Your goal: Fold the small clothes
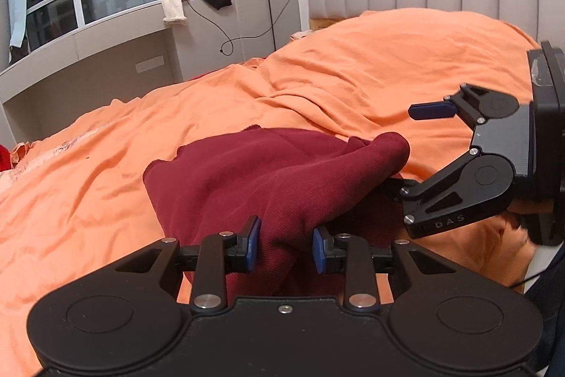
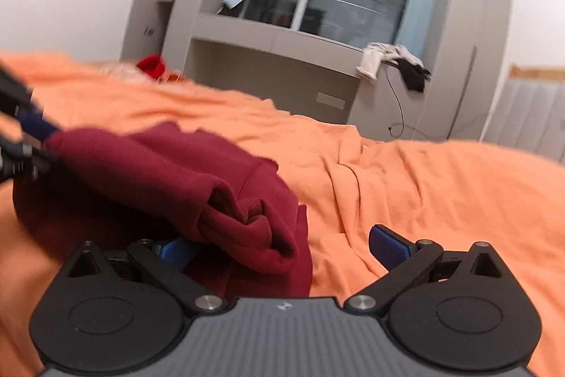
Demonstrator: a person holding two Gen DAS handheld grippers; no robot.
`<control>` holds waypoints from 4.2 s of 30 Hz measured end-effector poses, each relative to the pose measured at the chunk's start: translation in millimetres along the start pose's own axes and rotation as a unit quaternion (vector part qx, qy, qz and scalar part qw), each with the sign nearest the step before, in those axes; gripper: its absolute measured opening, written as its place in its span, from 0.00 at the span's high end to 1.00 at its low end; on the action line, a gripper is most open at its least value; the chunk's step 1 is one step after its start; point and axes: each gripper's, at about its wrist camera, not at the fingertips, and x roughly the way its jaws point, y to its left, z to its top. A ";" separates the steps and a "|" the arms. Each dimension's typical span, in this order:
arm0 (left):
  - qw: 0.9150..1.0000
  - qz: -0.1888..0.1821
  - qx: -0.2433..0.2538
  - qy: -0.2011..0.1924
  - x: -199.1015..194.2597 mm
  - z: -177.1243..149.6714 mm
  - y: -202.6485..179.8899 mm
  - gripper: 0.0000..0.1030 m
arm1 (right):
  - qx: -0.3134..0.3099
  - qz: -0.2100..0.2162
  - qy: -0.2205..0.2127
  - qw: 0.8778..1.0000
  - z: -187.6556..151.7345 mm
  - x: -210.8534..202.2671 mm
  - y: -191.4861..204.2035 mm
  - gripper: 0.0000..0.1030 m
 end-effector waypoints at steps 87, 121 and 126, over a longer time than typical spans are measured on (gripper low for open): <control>0.970 -0.031 -0.239 -0.005 65.7 -43.3 78.8 0.01 | 0.406 0.137 0.064 0.901 -31.0 53.8 -94.6 0.39; 0.951 -0.063 -0.302 0.009 58.4 -48.7 105.1 0.01 | 0.419 0.189 0.111 0.881 -41.3 62.9 -74.8 0.41; 0.952 -0.060 -0.301 0.011 59.8 -50.7 104.0 0.00 | 0.419 0.189 0.111 0.881 -41.6 63.4 -74.8 0.40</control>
